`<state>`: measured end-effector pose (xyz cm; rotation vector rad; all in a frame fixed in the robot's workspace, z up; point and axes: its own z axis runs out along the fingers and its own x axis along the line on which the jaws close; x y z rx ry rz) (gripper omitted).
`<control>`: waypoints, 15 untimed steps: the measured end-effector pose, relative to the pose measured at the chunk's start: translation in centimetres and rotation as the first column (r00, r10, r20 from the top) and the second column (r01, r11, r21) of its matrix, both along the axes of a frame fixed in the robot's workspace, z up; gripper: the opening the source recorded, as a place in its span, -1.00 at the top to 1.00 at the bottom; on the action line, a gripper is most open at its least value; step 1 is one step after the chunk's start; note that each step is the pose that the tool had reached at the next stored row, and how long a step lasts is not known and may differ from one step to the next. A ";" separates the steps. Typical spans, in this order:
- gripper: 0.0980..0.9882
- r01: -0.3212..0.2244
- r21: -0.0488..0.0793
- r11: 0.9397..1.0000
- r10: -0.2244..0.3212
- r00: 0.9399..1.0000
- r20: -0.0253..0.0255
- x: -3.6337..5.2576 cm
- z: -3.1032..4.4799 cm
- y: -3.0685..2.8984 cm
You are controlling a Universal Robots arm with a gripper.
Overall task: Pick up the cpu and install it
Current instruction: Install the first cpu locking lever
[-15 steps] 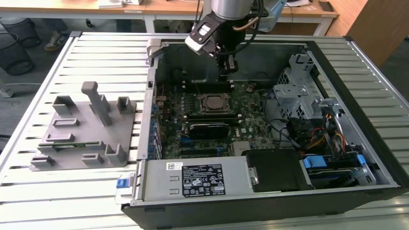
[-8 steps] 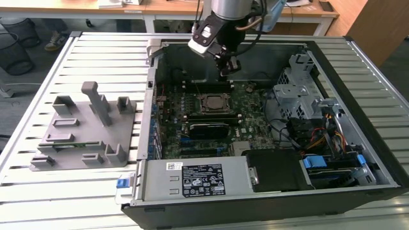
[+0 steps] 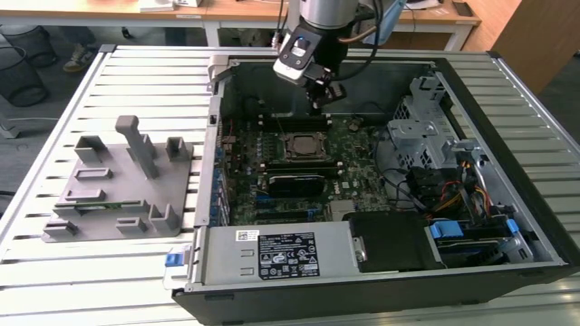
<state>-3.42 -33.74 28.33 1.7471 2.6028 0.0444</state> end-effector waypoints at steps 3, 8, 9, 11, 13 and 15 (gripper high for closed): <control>0.98 -0.056 0.000 0.998 0.056 0.998 0.000 0.00 -0.02 0.00; 0.98 -0.145 -0.001 0.989 0.145 0.989 0.000 0.00 -0.04 0.00; 0.98 -0.162 -0.001 0.987 0.162 0.987 0.000 0.00 -0.05 0.00; 0.98 -0.199 -0.001 0.980 0.199 0.980 0.000 0.00 -0.06 0.00; 0.98 -0.235 -0.001 0.972 0.235 0.972 0.000 0.00 -0.09 0.00; 0.98 -0.269 -0.001 0.963 0.269 0.963 0.000 0.00 -0.12 0.00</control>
